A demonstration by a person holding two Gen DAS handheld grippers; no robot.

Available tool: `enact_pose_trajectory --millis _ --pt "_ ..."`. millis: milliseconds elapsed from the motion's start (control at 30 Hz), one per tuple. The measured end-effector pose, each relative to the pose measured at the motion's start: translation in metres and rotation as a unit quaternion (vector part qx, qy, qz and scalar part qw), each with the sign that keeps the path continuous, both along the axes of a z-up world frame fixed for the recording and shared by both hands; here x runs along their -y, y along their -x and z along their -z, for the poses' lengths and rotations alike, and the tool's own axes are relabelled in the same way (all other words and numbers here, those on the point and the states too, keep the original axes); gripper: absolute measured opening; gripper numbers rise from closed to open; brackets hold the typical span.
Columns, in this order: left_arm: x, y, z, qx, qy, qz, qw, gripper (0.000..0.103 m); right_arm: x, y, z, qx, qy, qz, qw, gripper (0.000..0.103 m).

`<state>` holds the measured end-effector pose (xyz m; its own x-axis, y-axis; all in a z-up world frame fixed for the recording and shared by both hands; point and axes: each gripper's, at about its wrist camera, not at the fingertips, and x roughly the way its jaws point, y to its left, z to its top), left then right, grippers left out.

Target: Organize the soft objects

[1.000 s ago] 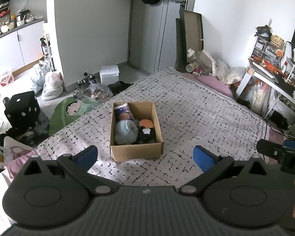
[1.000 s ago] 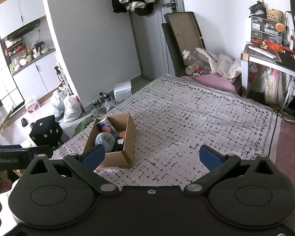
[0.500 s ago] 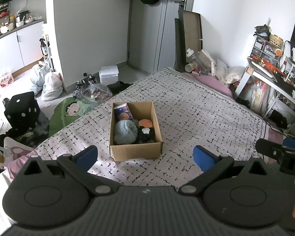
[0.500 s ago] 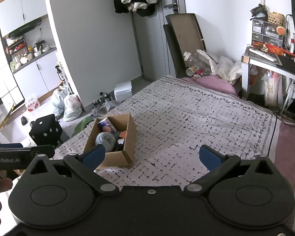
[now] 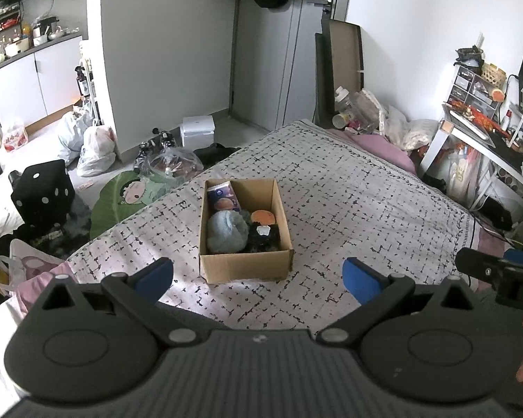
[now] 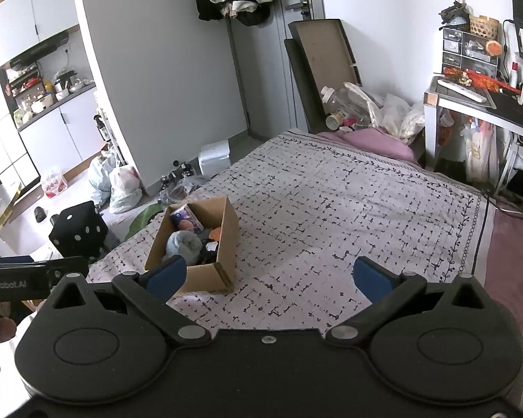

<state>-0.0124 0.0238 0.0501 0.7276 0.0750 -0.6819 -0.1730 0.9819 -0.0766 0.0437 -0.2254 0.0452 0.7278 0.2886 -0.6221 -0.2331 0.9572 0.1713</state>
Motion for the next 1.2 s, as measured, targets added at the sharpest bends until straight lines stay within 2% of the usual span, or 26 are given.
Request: enact_pose_trajectory --millis 533,1200 --pt "0.0 0.001 0.002 -0.001 0.0 0.002 1.0 0.102 0.001 -0.001 0.004 -0.017 -0.003 -0.002 1.0 0.103" --pt "0.005 0.004 0.009 0.001 0.006 0.02 0.9998 0.102 -0.001 0.001 0.012 -0.013 0.013 -0.009 1.0 0.103"
